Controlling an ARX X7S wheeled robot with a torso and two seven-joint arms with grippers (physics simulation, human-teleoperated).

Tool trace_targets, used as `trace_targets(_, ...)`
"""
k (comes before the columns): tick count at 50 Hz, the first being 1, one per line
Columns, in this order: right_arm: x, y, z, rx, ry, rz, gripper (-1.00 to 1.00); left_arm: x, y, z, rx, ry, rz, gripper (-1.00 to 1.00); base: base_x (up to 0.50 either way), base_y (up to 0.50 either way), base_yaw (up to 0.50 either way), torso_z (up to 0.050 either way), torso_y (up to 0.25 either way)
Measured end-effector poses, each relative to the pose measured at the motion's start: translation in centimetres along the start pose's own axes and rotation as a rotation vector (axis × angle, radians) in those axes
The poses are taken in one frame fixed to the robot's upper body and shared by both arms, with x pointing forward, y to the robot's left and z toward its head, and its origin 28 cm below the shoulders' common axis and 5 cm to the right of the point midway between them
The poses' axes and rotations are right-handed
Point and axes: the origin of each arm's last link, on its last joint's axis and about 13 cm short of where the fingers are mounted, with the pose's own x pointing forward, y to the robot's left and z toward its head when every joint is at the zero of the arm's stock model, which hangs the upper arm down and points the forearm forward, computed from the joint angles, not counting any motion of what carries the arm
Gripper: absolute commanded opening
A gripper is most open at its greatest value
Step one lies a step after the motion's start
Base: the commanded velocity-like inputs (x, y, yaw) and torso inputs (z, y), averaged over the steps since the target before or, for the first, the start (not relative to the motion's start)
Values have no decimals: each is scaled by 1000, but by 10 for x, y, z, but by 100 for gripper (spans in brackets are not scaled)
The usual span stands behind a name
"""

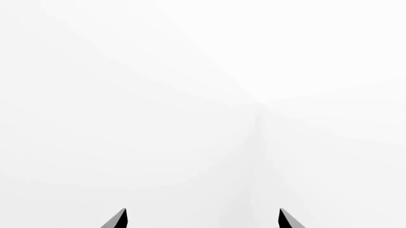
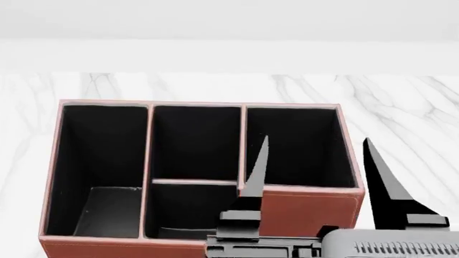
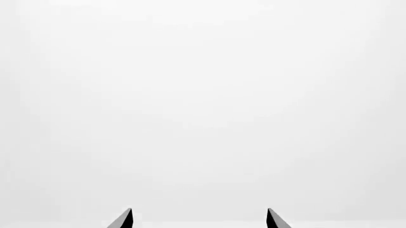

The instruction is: Pick up the yellow and white mug and place it to the right of the caddy.

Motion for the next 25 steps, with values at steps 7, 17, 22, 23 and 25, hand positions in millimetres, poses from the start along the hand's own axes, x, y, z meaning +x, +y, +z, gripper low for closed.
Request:
trace_targets(7, -1, 5, -2, -65, 36, 123, 100, 1, -3, -1, 1, 2, -2, 100, 0, 0, 0, 0, 0)
trace_targets(17, -2, 10, -11, -155, 100, 307, 100, 2, -6, -1, 2, 4, -6, 100, 0, 0, 0, 0, 0)
trace_targets(22, -1, 12, -16, -178, 129, 385, 100, 2, -8, -1, 3, 6, -7, 100, 0, 0, 0, 0, 0)
trace_targets(23, -1, 12, -17, -182, 133, 400, 100, 2, -8, -2, 3, 6, -7, 100, 0, 0, 0, 0, 0)
trace_targets(25, -1, 13, -18, -189, 141, 429, 100, 2, -8, -2, 3, 7, -7, 100, 0, 0, 0, 0, 0)
